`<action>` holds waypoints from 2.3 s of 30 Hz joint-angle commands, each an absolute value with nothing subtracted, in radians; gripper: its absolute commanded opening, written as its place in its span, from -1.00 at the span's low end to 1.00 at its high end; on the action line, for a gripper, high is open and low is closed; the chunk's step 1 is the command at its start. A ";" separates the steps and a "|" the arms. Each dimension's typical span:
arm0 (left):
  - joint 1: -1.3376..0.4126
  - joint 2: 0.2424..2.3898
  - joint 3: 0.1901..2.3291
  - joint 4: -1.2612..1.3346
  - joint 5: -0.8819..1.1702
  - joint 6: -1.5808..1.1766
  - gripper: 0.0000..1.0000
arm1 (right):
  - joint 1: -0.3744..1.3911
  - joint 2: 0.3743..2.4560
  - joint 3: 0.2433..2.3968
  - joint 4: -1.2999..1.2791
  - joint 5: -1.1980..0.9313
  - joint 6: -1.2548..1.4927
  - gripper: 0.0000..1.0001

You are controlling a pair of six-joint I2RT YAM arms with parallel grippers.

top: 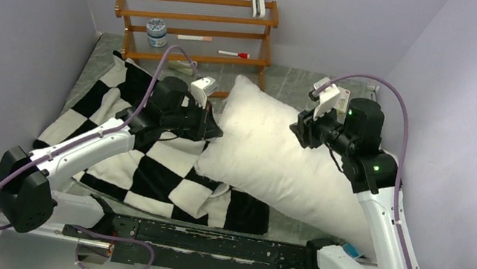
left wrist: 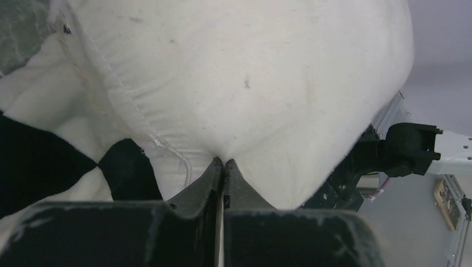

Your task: Put the pillow into the pillowcase

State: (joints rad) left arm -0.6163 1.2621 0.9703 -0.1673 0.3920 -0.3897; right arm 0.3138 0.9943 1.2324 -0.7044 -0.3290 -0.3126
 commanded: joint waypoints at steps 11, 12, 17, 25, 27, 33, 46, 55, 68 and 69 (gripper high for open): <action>-0.616 1.268 0.990 -0.181 0.290 -0.373 -0.52 | 0.515 1.252 1.279 -0.478 -0.301 -0.342 0.75; -0.615 1.256 0.985 -0.184 0.263 -0.375 -0.47 | 0.548 1.286 1.295 -0.492 -0.277 -0.369 0.84; -0.612 1.191 0.963 -0.232 0.151 -0.393 -0.15 | 0.607 1.402 1.304 -0.475 -0.293 -0.441 1.00; -0.609 1.050 0.932 -0.351 -0.013 -0.385 0.38 | 0.634 1.531 1.207 -0.421 -0.199 -0.526 0.77; -0.609 1.037 0.929 -0.374 -0.027 -0.370 0.41 | 0.634 1.528 1.184 -0.410 -0.193 -0.541 0.34; -0.613 1.032 0.916 -0.458 0.012 -0.377 0.31 | 0.616 1.441 1.202 -0.384 -0.060 -0.470 -1.00; -0.721 1.063 0.730 -0.268 0.038 -0.524 0.20 | 0.396 1.099 1.132 -0.332 -0.036 -0.305 -1.00; -0.866 1.279 0.699 -0.118 -0.076 -0.589 0.39 | 0.377 1.009 1.115 -0.346 -0.023 -0.301 -1.00; -1.048 1.602 0.839 -0.109 -0.429 -0.570 0.28 | 0.356 0.966 1.094 -0.336 -0.003 -0.310 -1.00; -1.048 1.612 0.833 -0.095 -0.431 -0.572 0.26 | 0.354 0.965 1.094 -0.338 -0.002 -0.313 -1.00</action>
State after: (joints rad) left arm -1.0393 1.5810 0.8204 -0.1539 -0.3195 -0.5682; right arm 0.3820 0.9997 1.0950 -0.3462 -0.0704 -0.2966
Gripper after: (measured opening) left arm 0.647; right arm 0.032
